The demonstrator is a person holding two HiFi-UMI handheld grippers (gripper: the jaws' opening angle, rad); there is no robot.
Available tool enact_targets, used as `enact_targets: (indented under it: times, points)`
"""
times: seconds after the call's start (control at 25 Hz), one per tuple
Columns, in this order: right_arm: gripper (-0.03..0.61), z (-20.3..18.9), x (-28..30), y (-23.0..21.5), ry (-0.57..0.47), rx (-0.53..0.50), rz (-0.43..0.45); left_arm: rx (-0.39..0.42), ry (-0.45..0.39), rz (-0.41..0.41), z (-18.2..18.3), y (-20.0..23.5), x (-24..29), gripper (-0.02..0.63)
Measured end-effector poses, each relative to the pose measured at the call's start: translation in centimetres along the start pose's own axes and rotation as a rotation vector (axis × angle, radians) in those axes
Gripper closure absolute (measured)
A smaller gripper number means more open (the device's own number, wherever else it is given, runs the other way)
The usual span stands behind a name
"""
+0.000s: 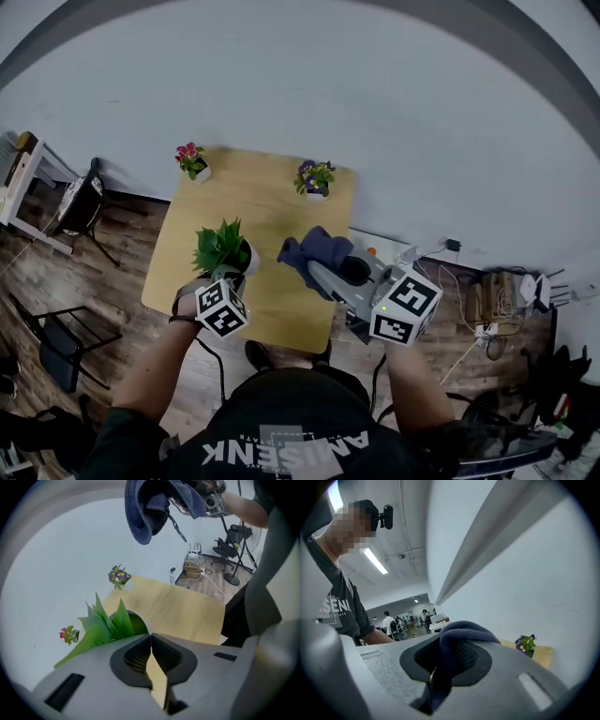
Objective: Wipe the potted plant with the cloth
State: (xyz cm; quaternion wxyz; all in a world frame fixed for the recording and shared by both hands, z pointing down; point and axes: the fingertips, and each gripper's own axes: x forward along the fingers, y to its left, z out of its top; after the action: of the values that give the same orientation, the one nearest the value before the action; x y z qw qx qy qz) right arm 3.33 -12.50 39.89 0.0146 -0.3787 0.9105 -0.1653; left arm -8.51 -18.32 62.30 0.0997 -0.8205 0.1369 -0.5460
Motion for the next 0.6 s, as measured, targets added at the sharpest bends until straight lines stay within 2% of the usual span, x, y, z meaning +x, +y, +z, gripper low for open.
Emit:
enact_targets:
  times: [0.2, 0.6]
  points:
    - [0.533, -1.3, -0.4, -1.0, -0.014, 0.054, -0.067, 0.079, 0.006, 0.017, -1.2, -0.4, 2.8, 0.604]
    - [0.532, -2.2, -0.5, -1.6, -0.036, 0.092, -0.089, 0.242, 0.062, 0.01, -2.1, -1.5, 5.3, 0.603]
